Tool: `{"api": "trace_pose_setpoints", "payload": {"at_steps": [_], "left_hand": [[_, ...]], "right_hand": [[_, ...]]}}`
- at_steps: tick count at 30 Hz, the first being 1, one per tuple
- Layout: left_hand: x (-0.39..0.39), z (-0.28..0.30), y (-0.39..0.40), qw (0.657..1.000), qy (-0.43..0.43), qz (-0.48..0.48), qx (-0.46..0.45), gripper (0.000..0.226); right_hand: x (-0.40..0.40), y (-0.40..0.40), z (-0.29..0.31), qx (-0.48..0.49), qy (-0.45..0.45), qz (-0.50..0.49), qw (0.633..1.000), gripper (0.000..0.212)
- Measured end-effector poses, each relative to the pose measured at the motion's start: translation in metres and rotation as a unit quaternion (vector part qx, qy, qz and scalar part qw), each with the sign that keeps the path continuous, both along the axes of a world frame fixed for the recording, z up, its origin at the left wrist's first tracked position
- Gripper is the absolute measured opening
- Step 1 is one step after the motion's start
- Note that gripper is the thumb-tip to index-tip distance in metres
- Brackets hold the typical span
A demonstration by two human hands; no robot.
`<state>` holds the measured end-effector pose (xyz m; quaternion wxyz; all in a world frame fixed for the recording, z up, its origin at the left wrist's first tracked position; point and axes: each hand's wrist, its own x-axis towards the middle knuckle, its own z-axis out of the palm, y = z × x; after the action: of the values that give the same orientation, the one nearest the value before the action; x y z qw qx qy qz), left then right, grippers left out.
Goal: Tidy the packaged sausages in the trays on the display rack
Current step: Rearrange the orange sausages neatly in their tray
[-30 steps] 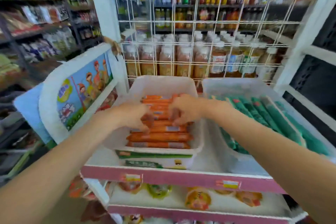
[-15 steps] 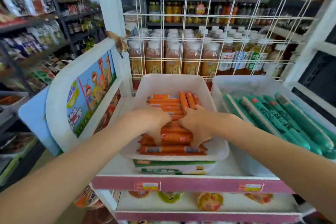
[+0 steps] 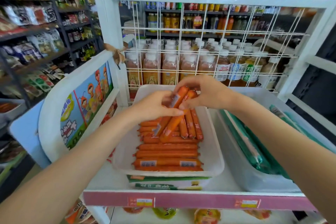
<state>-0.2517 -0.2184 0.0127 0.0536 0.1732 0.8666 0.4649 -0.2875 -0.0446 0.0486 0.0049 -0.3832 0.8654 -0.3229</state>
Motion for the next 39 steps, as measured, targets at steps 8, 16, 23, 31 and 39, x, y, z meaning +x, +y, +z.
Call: {"api": "trace_pose_setpoints", "payload": {"at_steps": [8, 16, 23, 31, 39], "left_hand": [[0.001, 0.004, -0.008, 0.992, 0.013, 0.054, 0.111, 0.016], [0.001, 0.01, -0.015, 0.996, 0.087, 0.027, -0.001, 0.012], [0.002, 0.01, -0.013, 0.994, 0.103, 0.021, -0.018, 0.014], [-0.002, 0.019, -0.012, 0.988, 0.124, 0.053, -0.079, 0.025], [0.0, 0.026, -0.012, 0.98, 0.143, 0.067, -0.12, 0.029]], "right_hand": [[-0.003, -0.009, 0.016, -0.109, -0.07, -0.014, 0.991, 0.025], [-0.013, -0.005, 0.027, -0.16, -0.256, 0.0, 0.953, 0.006], [-0.014, -0.001, 0.024, -0.199, -0.361, 0.006, 0.911, 0.01], [-0.012, -0.006, 0.034, -0.185, -0.279, -0.02, 0.942, 0.023], [-0.011, -0.013, 0.041, -0.173, -0.281, -0.008, 0.944, 0.005]]}}
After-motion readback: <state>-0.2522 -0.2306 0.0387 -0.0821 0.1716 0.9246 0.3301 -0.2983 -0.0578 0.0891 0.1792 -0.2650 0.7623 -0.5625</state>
